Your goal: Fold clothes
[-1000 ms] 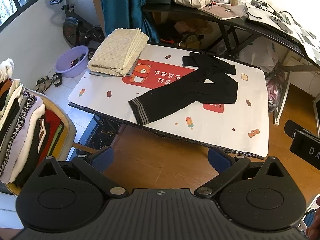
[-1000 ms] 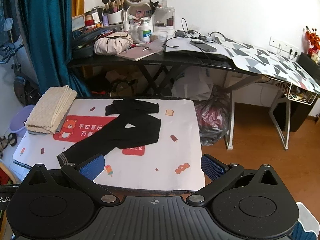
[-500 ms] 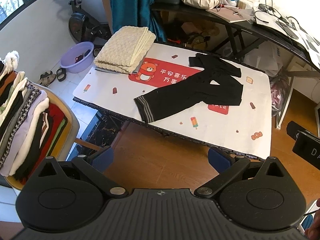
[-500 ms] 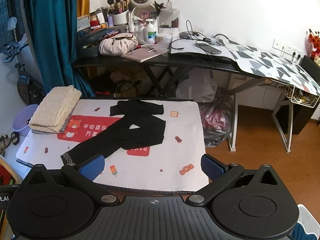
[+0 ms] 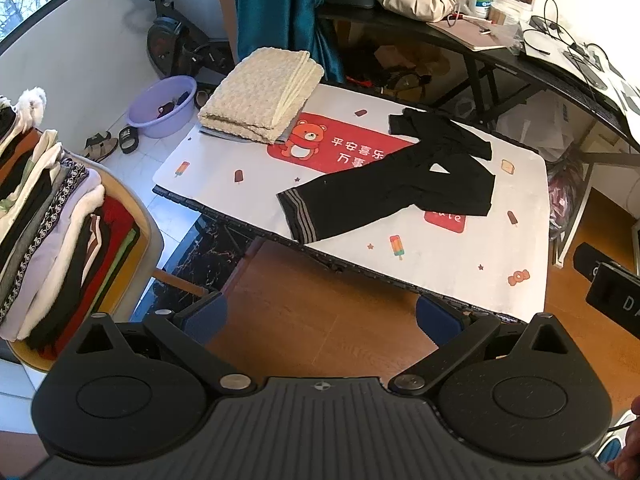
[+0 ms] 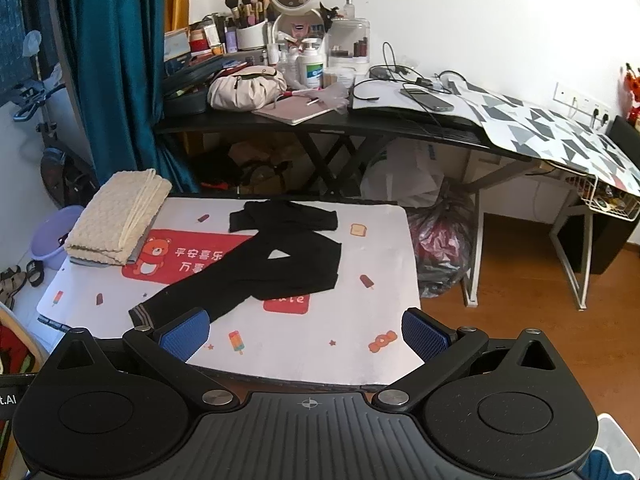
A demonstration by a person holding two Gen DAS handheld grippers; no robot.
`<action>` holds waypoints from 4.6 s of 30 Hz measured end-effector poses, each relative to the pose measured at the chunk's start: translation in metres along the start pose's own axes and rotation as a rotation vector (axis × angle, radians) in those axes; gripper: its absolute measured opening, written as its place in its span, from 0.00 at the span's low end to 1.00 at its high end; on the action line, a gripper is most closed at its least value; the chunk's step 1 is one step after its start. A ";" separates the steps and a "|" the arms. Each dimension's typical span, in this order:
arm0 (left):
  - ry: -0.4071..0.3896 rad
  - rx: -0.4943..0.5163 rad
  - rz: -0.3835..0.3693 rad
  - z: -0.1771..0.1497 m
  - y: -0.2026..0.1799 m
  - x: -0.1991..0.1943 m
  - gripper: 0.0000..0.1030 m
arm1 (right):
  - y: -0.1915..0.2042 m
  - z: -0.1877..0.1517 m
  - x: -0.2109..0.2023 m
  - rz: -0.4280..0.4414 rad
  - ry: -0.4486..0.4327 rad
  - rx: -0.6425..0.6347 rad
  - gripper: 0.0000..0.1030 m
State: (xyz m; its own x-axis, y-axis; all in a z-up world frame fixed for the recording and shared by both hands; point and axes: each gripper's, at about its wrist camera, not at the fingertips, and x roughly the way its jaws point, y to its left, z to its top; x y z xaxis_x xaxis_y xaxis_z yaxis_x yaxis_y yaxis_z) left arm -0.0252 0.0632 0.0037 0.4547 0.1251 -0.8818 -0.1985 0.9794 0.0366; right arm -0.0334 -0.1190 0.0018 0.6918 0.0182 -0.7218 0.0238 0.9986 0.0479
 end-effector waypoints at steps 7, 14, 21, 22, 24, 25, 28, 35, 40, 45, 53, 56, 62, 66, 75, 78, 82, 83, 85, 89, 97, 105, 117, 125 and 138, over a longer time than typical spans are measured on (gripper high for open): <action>0.011 -0.010 0.002 0.001 0.004 0.004 0.99 | 0.005 0.001 0.003 0.006 0.006 -0.009 0.99; 0.015 -0.012 0.004 0.003 0.004 0.006 0.99 | 0.007 0.003 0.007 0.010 0.015 -0.007 0.99; 0.013 -0.011 0.002 0.008 0.005 0.010 0.99 | 0.009 0.005 0.010 0.003 0.016 0.003 0.99; 0.013 -0.012 0.002 0.009 0.005 0.010 0.99 | 0.009 0.006 0.011 0.002 0.016 0.003 0.99; 0.012 -0.009 0.002 0.011 0.006 0.012 0.99 | 0.010 0.007 0.013 0.002 0.016 0.002 0.99; 0.012 -0.006 0.002 0.012 0.006 0.012 0.99 | 0.011 0.007 0.014 0.001 0.016 0.005 0.99; 0.014 -0.001 0.001 0.015 0.007 0.015 0.99 | 0.012 0.008 0.016 -0.002 0.018 0.015 0.99; 0.027 -0.004 -0.016 0.024 0.006 0.026 0.99 | 0.016 0.014 0.023 -0.010 0.007 0.002 0.99; 0.064 0.002 -0.029 0.034 -0.005 0.042 0.99 | 0.012 0.020 0.038 -0.027 0.038 -0.005 0.99; 0.118 0.009 -0.029 0.051 -0.021 0.066 0.99 | 0.002 0.034 0.069 -0.023 0.083 0.020 0.99; 0.015 -0.119 -0.005 0.137 -0.030 0.111 0.99 | -0.017 0.090 0.140 0.017 -0.203 -0.078 0.99; 0.087 -0.179 -0.006 0.167 -0.036 0.166 0.99 | -0.021 0.109 0.194 -0.038 -0.240 -0.157 0.99; 0.321 -0.154 0.107 0.182 -0.060 0.294 0.99 | -0.041 0.110 0.328 -0.048 -0.074 -0.204 0.99; 0.387 -0.102 0.179 0.176 -0.078 0.359 0.99 | -0.049 0.089 0.404 -0.021 0.106 -0.153 0.99; 0.504 -0.123 0.177 0.140 -0.081 0.438 0.99 | -0.053 0.031 0.506 -0.078 0.287 -0.157 0.99; 0.504 -0.182 0.170 0.130 -0.070 0.443 0.99 | -0.045 0.025 0.515 -0.052 0.269 -0.225 0.99; 0.491 -0.183 0.144 0.120 -0.060 0.454 0.99 | -0.030 0.021 0.521 -0.001 0.241 -0.288 0.99; 0.487 -0.166 0.133 0.117 -0.060 0.457 0.99 | -0.027 0.021 0.522 0.006 0.236 -0.293 0.99; 0.477 -0.126 0.108 0.112 -0.063 0.463 0.99 | -0.019 0.021 0.525 0.018 0.226 -0.299 0.99; 0.426 -0.119 0.054 0.108 -0.062 0.460 1.00 | -0.002 0.021 0.532 0.010 0.195 -0.348 0.99; 0.328 -0.138 0.012 0.096 -0.064 0.448 1.00 | 0.013 0.010 0.542 -0.008 0.160 -0.406 0.99; 0.249 -0.041 -0.004 0.090 -0.069 0.443 1.00 | 0.010 0.011 0.546 -0.006 0.176 -0.310 0.97; 0.175 0.403 -0.063 0.097 -0.095 0.450 0.93 | 0.027 0.016 0.535 0.177 0.216 -0.251 0.29; 0.160 0.356 -0.088 0.092 -0.085 0.450 0.95 | 0.012 0.028 0.539 0.046 0.183 -0.111 0.93; 0.179 0.108 -0.111 0.131 -0.044 0.435 0.15 | 0.039 0.044 0.515 0.363 0.302 -0.104 0.12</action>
State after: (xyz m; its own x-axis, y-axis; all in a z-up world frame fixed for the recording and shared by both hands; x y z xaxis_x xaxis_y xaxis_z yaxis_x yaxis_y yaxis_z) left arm 0.2949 0.0956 -0.3204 0.3056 -0.0046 -0.9522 -0.0573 0.9981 -0.0233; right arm 0.3559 -0.0731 -0.3378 0.4009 0.3647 -0.8404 -0.2632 0.9245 0.2756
